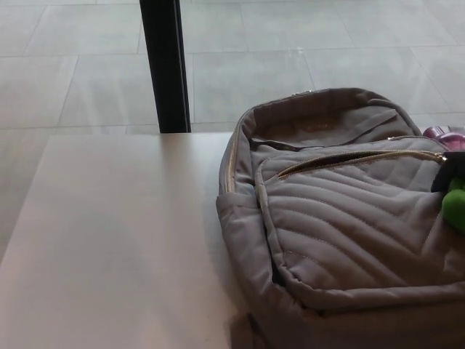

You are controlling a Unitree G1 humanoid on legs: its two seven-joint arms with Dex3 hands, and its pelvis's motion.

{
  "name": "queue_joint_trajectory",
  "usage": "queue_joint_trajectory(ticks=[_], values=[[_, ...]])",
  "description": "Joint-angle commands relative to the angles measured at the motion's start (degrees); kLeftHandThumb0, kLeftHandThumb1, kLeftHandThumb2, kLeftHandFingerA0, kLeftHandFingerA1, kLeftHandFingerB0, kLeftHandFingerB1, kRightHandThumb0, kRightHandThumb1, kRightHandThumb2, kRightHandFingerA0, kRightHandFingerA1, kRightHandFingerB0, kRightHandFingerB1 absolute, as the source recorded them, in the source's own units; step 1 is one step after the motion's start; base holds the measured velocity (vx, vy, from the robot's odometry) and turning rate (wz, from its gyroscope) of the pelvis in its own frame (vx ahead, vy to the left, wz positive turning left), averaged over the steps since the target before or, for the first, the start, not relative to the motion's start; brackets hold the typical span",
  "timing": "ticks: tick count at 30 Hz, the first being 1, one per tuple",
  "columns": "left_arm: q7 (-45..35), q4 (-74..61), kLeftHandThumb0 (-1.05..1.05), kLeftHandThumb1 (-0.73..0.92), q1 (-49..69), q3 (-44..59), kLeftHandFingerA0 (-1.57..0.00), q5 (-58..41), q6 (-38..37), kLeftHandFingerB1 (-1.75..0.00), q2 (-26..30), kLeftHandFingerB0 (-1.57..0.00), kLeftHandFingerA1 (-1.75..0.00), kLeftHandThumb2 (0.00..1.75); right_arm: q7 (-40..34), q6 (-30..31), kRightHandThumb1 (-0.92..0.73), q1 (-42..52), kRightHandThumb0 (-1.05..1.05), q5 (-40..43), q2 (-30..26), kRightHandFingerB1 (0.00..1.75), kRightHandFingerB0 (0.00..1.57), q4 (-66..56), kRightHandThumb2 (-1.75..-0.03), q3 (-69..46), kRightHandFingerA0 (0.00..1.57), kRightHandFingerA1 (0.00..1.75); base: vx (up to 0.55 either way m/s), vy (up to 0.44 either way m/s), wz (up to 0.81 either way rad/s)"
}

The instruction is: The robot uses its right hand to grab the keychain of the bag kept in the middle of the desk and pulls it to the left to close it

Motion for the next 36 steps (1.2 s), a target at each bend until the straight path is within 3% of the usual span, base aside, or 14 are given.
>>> queue_joint_trajectory(ticks=[1, 4, 5, 6, 7, 8, 9, 10, 14, 19, 21, 22, 23, 36], values=[[1.3, 0.1, -1.05, 0.87, 0.2, 0.4, -0.8, -0.1, -0.4, -1.13, 0.1, -0.4, -1.12, 0.83, -8.6, 0.9, -0.6, 2.6, -0.11, 3.0, 5.2, 1.56, 0.67, 2.4, -0.99, -4.8, 0.8, 1.75, 0.0, 0.0, 0.0], [1.3, 0.0, -1.05, 0.87, 0.2, 0.2, -0.77, 0.1, -0.4, -1.13, 0.1, -0.4, -1.11, 0.83, -10.0, -0.6, -0.59, 2.2, -0.06, 3.4, 6.9, 1.5, 0.68, 4.4, -1.02, -6.3, 0.83, 1.74, 0.0, 0.0, 0.0], [0.6, -0.1, -1.05, 0.84, 0.3, 1.2, -0.76, -1.1, 0.1, -1.14, -0.1, -0.4, -1.12, 0.84, -10.5, 0.0, -0.56, 2.0, -0.18, 3.1, 7.7, 1.21, 0.87, 4.8, -1.11, -6.8, 1.12, 1.38, 0.0, 0.0, 0.0], [0.5, -0.1, -1.05, 0.85, 0.8, 0.8, -0.77, -0.6, -0.7, -1.13, 0.0, -0.39, -1.1, 0.84, -11.9, -0.3, -0.53, 1.6, -0.12, 5.4, 10.1, 1.54, 0.69, 6.1, -1.17, -8.5, 0.84, 1.75, 0.0, 0.0, 0.0], [1.2, -0.1, -1.05, 0.88, 0.7, 0.6, -0.78, -0.3, -0.7, -1.11, -0.1, -0.41, -1.1, 0.91, -11.9, -1.1, -0.5, 1.3, -0.18, 6.2, 10.8, 1.25, 0.88, 6.8, -1.18, -9.0, 1.17, 1.43, 0.0, 0.0, 0.0], [1.4, 0.0, -1.05, 0.89, 0.6, 0.5, -0.73, -0.2, -0.6, -1.11, -0.2, -0.38, -1.12, 0.9, -11.8, -1.1, -0.48, 1.1, -0.09, 7.0, 11.7, 1.55, 0.71, 7.0, -1.19, -9.7, 0.84, 1.75, 0.0, 0.0, 0.0], [1.2, 0.1, -1.05, 0.88, 0.7, 0.7, -0.74, -0.4, -0.5, -1.1, -0.4, -0.38, -1.12, 0.91, -11.5, -0.4, -0.48, 0.8, -0.07, 8.1, 12.8, 1.55, 0.71, 6.9, -1.21, -10.6, 0.84, 1.75, 0.0, 0.0, 0.0], [1.2, -0.2, -1.05, 0.9, 0.9, 0.7, -0.74, -0.5, -0.5, -1.1, -0.4, -0.38, -1.11, 0.92, -10.9, -0.9, -0.5, 0.6, -0.17, 9.4, 13.6, 1.25, 0.89, 7.2, -1.15, -11.4, 1.17, 1.43, 0.0, 0.0, 0.0], [0.7, -0.6, -1.05, 0.89, 1.0, 1.7, -0.77, -1.5, -0.2, -1.12, -0.8, -0.39, -1.12, 0.84, -10.4, -2.5, -0.49, -0.3, -0.16, 11.4, 14.9, 1.26, 0.92, 8.9, -1.16, -13.0, 1.18, 1.43, 0.0, 0.0, 0.0], [0.8, -0.4, -1.05, 0.89, 0.8, 1.9, -0.74, -1.0, -0.4, -1.15, -0.4, -0.35, -1.09, 0.85, -8.1, -1.2, -0.48, -0.2, -0.17, 13.8, 15.3, 1.27, 0.92, 8.8, -1.16, -13.7, 1.16, 1.42, 0.0, 0.0, 0.0], [1.1, -0.4, -1.05, 0.89, 0.9, 2.5, -0.78, -1.3, -0.3, -1.13, -0.5, -0.38, -1.09, 0.85, -6.5, 1.4, -0.51, -0.1, -0.1, 14.4, 15.3, 1.57, 0.7, 7.0, -1.18, -13.6, 0.82, 1.75, 0.0, 0.0, 0.0], [0.9, -0.7, -1.05, 0.9, 1.0, 2.3, -0.78, -1.1, -0.3, -1.14, -0.4, -0.38, -1.09, 0.85, -5.9, 2.3, -0.5, -0.4, -0.2, 14.8, 15.3, 1.25, 0.89, 6.7, -1.16, -13.6, 1.13, 1.4, 0.0, 0.0, 0.0], [1.0, -0.7, -1.05, 0.89, 0.8, 2.3, -0.79, -1.0, -0.1, -1.17, -0.3, -0.36, -1.1, 0.87, -5.3, 3.3, -0.5, -0.8, -0.14, 15.0, 15.4, 1.57, 0.68, 6.3, -1.16, -13.4, 0.8, 1.75, 0.0, 0.0, 0.0], [1.7, 0.0, -1.05, 0.91, -0.1, 2.4, -0.77, -0.5, -0.3, -1.14, -0.7, -0.38, -1.11, 0.87, 1.3, 13.6, -0.59, -9.0, -0.18, 14.5, 18.3, 1.6, 0.7, 1.0, -1.03, -6.1, 0.83, 1.75, 0.0, 0.0, 0.0]])
